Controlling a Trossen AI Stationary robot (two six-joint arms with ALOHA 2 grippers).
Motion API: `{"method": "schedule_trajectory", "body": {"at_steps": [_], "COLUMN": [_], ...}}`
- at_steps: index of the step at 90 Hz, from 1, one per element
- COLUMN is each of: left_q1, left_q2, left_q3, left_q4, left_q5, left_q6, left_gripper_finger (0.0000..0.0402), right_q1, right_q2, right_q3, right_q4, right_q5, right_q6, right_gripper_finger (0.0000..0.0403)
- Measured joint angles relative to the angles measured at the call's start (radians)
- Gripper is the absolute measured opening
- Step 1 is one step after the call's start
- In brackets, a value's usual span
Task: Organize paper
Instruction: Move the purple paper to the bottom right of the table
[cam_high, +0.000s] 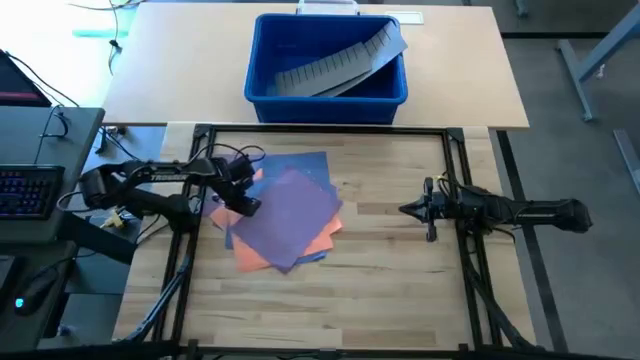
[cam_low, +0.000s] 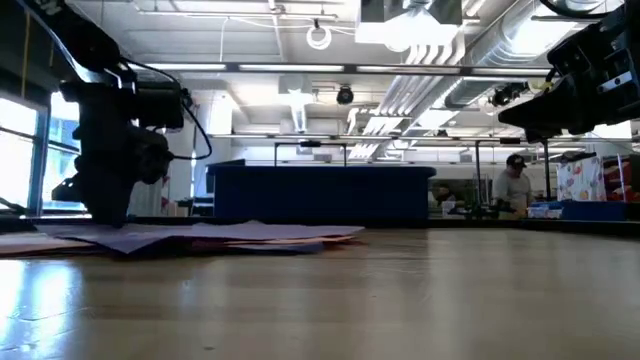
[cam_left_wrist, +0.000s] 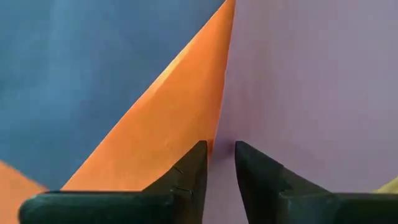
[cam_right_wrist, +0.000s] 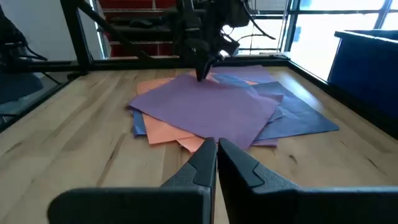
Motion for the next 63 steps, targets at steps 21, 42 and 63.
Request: {"method": "schedule_trajectory", "body": {"at_steps": [21,42,63], "left_q1": [0.0,-0.004,-0.039], "left_q2": [0.035,0.056,0.155], "left_q3": [0.0,0.0,0.003], "left_q4": [0.102,0.126,0.243], "left_q5": [0.15,0.157,0.207], "left_q6": [0.015,0.0,-0.036], "left_gripper_finger": [0.0096,0.0134,0.013], "right_q1": [0.0,0.0,0.0], "right_q2": [0.0,0.0,0.0], "right_q3": [0.0,0.0,0.0], "right_q4": [0.0,0.0,0.0], "right_q5": [0.0,0.0,0.0], "right_q6": [0.0,0.0,0.0], "right_gripper_finger": [0.0,0.0,0.0]}}
